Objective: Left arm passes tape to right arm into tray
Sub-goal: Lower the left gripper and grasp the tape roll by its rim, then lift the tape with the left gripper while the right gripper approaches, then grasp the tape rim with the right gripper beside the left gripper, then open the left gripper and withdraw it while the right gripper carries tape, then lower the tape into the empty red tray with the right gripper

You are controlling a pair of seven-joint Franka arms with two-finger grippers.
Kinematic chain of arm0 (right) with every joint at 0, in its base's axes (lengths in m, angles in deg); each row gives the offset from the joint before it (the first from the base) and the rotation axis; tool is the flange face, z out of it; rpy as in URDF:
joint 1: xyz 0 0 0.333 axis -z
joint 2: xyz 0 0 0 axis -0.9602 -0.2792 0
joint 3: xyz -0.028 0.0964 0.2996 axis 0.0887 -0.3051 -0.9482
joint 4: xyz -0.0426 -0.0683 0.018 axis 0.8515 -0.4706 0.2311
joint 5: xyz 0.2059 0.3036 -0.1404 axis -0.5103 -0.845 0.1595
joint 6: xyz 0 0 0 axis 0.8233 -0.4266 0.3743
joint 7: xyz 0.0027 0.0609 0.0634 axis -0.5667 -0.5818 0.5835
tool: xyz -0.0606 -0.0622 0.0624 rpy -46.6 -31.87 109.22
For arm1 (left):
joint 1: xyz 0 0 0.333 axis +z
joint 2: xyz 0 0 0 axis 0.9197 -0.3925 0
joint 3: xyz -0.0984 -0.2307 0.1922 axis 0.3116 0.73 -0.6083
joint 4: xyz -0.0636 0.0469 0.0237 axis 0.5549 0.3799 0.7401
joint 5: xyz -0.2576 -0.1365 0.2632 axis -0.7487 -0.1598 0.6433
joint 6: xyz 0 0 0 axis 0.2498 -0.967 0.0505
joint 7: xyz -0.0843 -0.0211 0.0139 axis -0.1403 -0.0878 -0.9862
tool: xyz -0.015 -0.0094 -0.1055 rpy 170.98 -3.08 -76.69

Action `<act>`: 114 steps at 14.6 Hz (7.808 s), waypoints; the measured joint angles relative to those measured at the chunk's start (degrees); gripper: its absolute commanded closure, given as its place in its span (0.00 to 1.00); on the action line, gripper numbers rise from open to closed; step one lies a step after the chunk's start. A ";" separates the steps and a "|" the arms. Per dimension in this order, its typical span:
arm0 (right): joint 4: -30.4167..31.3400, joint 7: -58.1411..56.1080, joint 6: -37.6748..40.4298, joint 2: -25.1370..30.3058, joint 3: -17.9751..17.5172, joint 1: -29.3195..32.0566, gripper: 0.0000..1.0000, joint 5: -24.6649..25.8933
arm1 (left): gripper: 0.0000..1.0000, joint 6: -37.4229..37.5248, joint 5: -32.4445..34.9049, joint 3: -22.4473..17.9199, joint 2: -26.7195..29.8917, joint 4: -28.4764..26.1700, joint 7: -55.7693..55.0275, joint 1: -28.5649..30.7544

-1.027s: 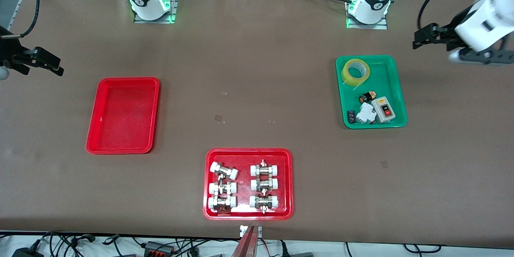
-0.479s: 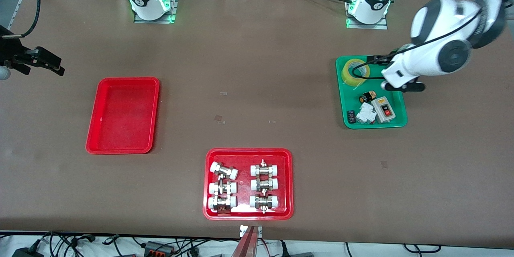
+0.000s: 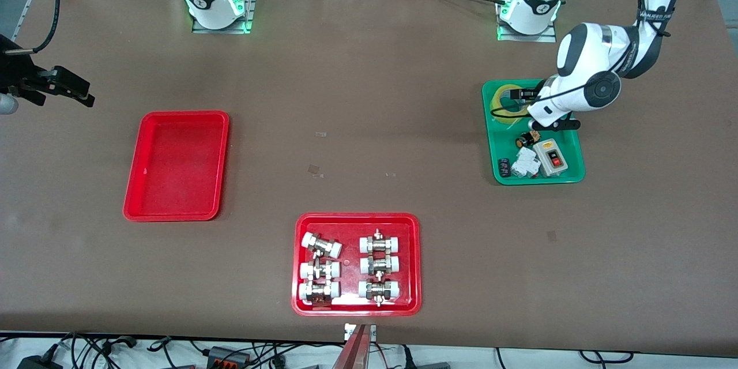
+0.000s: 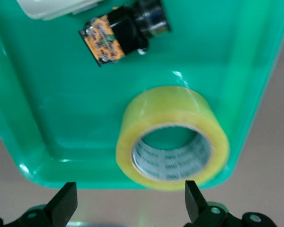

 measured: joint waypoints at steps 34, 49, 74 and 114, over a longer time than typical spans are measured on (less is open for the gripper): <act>0.14 -0.05 1.86 -4.55 -0.19 -2.05 0.00 -1.98 | 1.00 27.24 -31.42 21.18 -11.03 54.21 -21.89 -7.56; -8.67 6.40 -6.90 -11.87 -1.46 -21.05 0.00 -41.52 | 1.00 18.61 -39.76 21.10 -19.57 59.74 -23.35 -8.00; -10.00 11.61 -5.48 -15.84 -0.90 -28.55 0.00 -48.10 | 1.00 19.93 -39.76 21.07 -19.57 59.79 -23.55 -7.63; -8.95 -20.35 5.51 -38.97 1.10 14.49 0.60 -40.84 | 0.00 42.75 -0.91 8.37 -7.48 61.42 13.44 9.41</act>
